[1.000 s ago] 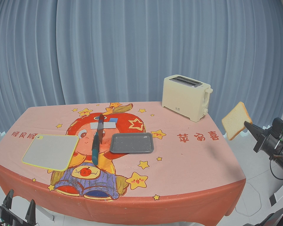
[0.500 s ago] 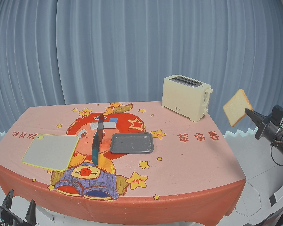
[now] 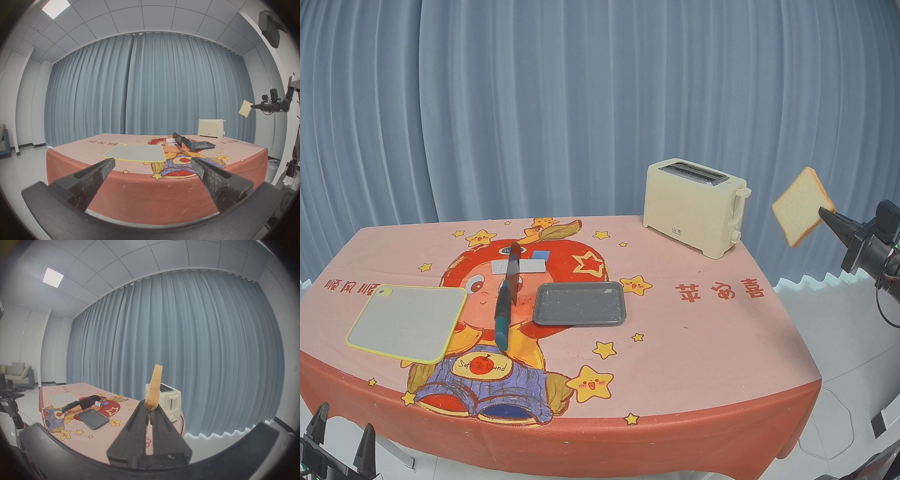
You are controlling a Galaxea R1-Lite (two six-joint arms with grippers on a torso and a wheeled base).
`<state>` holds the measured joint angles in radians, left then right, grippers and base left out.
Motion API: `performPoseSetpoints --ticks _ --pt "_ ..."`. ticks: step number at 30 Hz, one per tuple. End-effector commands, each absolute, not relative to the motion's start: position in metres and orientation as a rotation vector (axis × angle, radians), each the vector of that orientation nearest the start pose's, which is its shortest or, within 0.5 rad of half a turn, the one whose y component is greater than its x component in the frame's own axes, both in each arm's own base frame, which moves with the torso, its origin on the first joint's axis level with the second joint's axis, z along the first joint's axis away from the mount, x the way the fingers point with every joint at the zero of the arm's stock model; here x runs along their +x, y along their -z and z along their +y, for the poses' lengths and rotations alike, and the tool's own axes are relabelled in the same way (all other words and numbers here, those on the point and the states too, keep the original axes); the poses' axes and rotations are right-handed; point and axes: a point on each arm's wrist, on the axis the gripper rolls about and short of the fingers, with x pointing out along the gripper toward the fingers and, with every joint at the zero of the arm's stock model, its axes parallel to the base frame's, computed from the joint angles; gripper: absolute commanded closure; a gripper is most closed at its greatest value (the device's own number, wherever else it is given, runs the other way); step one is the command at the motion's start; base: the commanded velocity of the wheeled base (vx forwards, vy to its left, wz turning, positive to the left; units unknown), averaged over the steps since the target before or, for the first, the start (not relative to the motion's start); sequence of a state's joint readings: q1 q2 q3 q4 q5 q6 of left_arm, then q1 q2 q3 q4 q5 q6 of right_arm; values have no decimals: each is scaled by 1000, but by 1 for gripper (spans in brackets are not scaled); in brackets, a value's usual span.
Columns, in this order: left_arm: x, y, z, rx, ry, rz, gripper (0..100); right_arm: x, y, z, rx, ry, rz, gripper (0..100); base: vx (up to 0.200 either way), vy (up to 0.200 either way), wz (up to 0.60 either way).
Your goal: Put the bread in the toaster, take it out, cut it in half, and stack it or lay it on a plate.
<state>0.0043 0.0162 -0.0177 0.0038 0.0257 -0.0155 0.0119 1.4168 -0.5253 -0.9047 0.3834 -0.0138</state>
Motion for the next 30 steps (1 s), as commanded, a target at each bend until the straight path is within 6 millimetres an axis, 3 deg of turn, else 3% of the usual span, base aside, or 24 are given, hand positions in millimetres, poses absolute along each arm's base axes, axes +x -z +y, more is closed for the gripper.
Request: performPoseSetpoints --ticks 1,19,30 --pt "-23 -75 0 -15 -31 3 0 226 -213 11 -20 -397 -29 100 0 0 0" --pt "-23 -75 0 -17 -31 3 0 253 -222 8 -24 -409 -51 100 0 0 0" --pt "-23 -75 0 -17 -31 3 0 283 -217 13 -30 -435 -34 100 0 0 0"
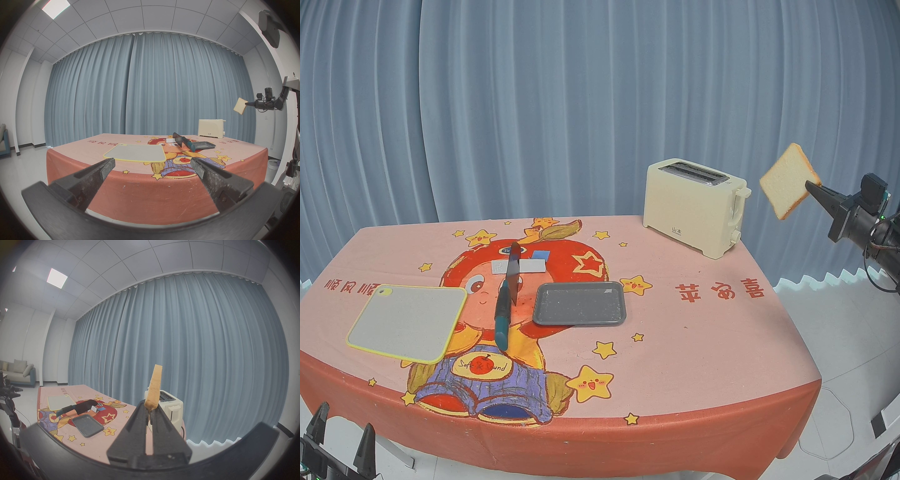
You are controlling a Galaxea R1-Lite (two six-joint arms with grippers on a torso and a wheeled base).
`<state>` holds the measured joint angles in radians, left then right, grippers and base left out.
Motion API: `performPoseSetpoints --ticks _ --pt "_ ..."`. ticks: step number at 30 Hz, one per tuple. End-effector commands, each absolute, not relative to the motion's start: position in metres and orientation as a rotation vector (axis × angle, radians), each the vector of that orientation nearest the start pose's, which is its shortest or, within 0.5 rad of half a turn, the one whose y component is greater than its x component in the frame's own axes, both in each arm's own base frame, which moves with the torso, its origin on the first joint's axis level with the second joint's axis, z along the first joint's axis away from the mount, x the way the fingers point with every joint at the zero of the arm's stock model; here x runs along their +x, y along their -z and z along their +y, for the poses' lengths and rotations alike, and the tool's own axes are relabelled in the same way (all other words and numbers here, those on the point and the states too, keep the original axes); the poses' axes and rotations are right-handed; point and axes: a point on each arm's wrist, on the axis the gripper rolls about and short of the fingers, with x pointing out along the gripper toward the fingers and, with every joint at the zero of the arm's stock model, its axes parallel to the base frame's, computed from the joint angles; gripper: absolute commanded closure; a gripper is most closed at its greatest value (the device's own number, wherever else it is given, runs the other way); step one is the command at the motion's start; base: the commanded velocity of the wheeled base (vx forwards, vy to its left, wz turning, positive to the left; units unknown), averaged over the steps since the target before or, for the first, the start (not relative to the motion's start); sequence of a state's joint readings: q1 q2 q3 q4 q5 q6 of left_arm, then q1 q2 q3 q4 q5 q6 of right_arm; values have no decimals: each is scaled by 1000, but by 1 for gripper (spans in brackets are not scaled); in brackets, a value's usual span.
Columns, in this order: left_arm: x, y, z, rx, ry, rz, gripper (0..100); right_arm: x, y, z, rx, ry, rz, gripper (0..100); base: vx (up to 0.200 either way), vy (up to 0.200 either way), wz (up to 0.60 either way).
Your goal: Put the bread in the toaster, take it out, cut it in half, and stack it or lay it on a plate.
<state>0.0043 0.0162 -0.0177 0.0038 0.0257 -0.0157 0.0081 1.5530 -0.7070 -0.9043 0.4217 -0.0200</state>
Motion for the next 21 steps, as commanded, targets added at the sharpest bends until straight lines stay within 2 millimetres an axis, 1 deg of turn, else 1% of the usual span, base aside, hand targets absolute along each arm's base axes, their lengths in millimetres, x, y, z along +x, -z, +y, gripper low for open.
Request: performPoseSetpoints --ticks 1,2,3,4,5,10,14,21 --pt "-23 -75 0 -17 -31 3 0 287 -217 13 -30 -435 -34 100 0 0 0" --pt "-23 -75 0 -17 -31 4 0 289 -217 13 -32 -435 -34 100 0 0 0" --pt "-23 -75 0 -15 -31 4 0 295 -217 12 -33 -434 -39 100 0 0 0" --pt "-23 -75 0 -17 -31 3 0 296 -217 12 -32 -434 -37 100 0 0 0" --pt "-23 -75 0 -15 -31 3 0 303 -219 12 -35 -433 -48 100 0 0 0" --pt "-23 -75 0 -15 -31 3 0 318 -225 15 -39 -442 -62 100 0 0 0" --pt "-23 -75 0 -17 -31 4 0 323 -231 16 -57 -448 -45 100 0 0 0" --pt "-23 -75 0 -15 -31 4 0 342 -238 21 -71 -480 -66 100 0 0 0"
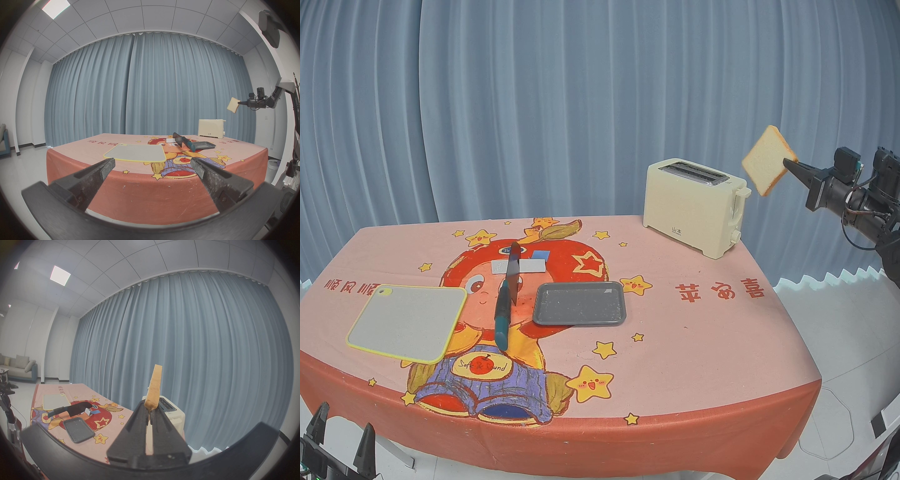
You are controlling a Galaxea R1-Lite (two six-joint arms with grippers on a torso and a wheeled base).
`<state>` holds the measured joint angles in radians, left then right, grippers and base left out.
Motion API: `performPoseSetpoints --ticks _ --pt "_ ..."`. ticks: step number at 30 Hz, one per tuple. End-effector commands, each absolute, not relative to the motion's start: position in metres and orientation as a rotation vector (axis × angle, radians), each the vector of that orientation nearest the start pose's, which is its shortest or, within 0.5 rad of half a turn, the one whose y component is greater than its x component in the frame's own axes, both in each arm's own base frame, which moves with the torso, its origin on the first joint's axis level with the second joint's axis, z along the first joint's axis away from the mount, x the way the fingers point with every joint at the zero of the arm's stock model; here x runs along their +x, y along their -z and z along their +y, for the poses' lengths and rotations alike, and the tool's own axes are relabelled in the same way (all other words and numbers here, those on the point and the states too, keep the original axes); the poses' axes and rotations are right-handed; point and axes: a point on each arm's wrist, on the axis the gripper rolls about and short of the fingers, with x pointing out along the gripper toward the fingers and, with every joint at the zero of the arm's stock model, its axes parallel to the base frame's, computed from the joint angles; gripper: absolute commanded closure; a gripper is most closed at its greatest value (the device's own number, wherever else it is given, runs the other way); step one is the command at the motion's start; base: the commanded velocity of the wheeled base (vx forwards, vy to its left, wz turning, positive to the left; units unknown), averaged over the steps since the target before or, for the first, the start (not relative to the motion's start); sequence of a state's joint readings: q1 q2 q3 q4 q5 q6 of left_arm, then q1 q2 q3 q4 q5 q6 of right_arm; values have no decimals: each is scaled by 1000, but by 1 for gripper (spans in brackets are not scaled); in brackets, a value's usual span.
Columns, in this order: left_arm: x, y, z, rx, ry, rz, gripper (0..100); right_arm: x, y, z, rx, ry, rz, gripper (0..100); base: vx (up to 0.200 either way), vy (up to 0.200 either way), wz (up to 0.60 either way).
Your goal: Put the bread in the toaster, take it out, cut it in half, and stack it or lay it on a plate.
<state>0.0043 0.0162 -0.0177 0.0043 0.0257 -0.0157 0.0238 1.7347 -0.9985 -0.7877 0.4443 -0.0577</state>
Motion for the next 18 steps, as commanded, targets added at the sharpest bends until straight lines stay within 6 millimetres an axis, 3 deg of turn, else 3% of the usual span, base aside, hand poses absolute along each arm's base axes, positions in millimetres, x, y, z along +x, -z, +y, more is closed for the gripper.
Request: performPoseSetpoints --ticks 1,18 --pt "-23 -75 0 -17 -31 4 0 345 -239 22 -73 -481 -71 100 0 0 0" --pt "-23 -75 0 -15 -31 4 0 386 -249 19 -169 -487 -59 100 0 0 0"
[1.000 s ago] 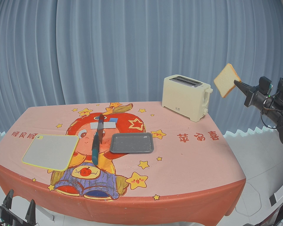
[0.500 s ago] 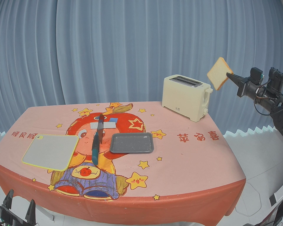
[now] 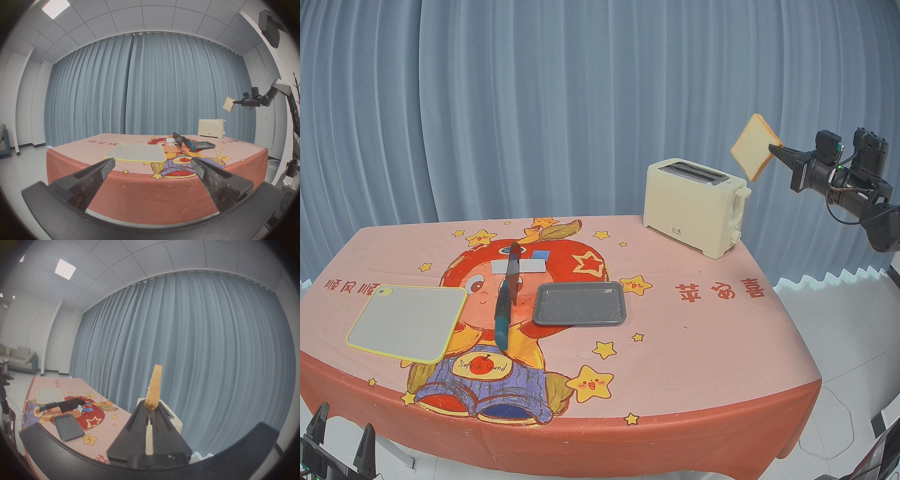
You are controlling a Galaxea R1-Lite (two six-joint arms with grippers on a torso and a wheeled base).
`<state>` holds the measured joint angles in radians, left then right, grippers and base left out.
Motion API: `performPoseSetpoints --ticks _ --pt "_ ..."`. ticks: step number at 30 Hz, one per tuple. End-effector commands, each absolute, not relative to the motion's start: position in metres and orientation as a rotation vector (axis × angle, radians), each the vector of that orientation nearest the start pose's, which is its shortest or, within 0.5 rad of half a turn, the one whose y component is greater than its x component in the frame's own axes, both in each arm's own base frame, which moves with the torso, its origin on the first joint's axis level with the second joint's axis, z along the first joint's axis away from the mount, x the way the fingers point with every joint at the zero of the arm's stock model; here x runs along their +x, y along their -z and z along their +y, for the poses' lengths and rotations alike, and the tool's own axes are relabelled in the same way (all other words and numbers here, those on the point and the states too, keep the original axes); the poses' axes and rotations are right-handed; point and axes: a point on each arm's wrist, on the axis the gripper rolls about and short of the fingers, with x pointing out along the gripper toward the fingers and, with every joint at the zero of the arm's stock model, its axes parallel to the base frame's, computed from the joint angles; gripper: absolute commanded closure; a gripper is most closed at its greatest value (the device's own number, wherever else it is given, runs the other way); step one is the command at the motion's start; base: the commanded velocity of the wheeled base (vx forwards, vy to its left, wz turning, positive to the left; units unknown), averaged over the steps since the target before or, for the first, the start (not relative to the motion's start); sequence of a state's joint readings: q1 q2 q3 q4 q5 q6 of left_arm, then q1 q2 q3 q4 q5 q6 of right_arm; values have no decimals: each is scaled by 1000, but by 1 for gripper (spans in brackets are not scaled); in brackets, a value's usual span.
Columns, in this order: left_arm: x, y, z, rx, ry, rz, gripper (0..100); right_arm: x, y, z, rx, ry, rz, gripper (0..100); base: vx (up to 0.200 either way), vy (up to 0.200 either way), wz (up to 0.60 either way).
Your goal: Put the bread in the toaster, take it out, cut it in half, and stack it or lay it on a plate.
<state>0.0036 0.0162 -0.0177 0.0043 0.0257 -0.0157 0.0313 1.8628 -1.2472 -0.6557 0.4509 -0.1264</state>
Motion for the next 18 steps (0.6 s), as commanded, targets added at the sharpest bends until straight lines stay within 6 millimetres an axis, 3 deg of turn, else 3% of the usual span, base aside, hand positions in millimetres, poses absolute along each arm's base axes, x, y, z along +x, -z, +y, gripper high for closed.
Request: performPoseSetpoints --ticks 1,6,18 --pt "-23 -75 0 -17 -31 3 0 386 -249 18 -171 -490 -56 100 0 0 0" --pt "-23 -75 0 -15 -31 4 0 395 -260 16 -197 -512 -81 100 0 0 0" --pt "-23 -75 0 -15 -31 4 0 405 -266 17 -218 -558 -120 100 0 0 0"
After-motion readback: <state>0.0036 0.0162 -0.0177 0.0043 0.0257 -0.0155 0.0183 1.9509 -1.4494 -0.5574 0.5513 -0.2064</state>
